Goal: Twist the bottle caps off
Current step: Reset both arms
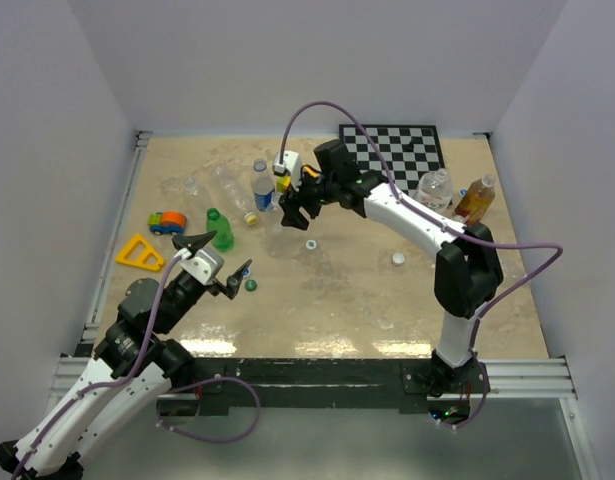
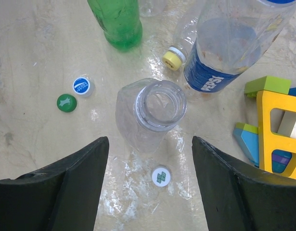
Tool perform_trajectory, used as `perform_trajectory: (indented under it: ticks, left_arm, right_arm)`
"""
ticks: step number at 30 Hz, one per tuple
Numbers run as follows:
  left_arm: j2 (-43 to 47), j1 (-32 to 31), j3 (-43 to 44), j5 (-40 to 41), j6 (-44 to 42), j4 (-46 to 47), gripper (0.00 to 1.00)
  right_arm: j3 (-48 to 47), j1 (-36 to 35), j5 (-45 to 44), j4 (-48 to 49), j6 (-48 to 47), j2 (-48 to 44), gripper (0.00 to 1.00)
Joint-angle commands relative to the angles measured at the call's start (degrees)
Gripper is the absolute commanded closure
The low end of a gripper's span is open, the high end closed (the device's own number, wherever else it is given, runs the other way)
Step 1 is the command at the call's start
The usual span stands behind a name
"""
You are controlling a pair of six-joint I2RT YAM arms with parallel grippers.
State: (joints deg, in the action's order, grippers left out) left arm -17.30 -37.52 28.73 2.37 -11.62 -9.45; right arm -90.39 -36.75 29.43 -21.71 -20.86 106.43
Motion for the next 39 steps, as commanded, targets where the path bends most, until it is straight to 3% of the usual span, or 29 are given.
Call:
perform_trajectory:
  ticks: [1,9,14,16,18,20,22,25,27,31,39]
  left_arm:
    - [-0.3,0.3,0.2,-0.2,-0.4,1.8,0.02]
    - [-4.0,0.4,3.9,3.9,7.0,3.4,0.00]
    - [-16.1,0.9,15.1,8.1,14.5,1.0,0.00]
    - [-20.9,1.7,21.1,8.2,17.6,-0.6,0.00]
    - [-25.8,4.2,27.8,5.0,19.7,-3.4,0.00]
    - [-29.5,7.4,34.0,-1.3,21.3,-5.1,0.00]
    - [-32.4,9.5,39.7,-3.8,21.9,-6.7,0.00]
    - [-35.6,9.6,46.9,-3.2,20.1,-10.6,0.00]
    - [-36.4,9.5,50.9,-3.5,19.1,-12.9,0.00]
    - [-35.4,9.5,54.1,-3.6,17.9,-14.1,0.00]
    - [-33.2,9.5,55.0,-3.3,17.3,-16.1,0.00]
  right_arm:
    - [0.3,0.5,-0.4,1.3,0.1,-4.1,0.27]
    - [2.7,2.6,-1.3,-0.8,-2.6,-11.6,0.27]
    - [4.2,9.3,-1.7,-4.8,-4.8,-23.5,0.26]
    - [4.3,11.6,-4.4,-5.4,-4.3,-28.5,0.21]
    - [4.7,13.7,-9.1,-4.7,-0.2,-33.9,0.08]
    - [4.9,17.5,-8.4,-3.0,3.3,-38.6,0.02]
    - [5.2,21.1,-8.2,-0.9,7.1,-43.1,0.02]
    - [6.4,22.0,-18.1,3.8,14.4,-49.3,0.02]
    - [6.4,22.1,-23.0,4.4,15.5,-51.8,0.02]
    - [5.2,22.2,-24.6,2.6,12.2,-54.5,0.02]
    - [6.5,22.8,-29.3,3.5,19.0,-57.6,0.02]
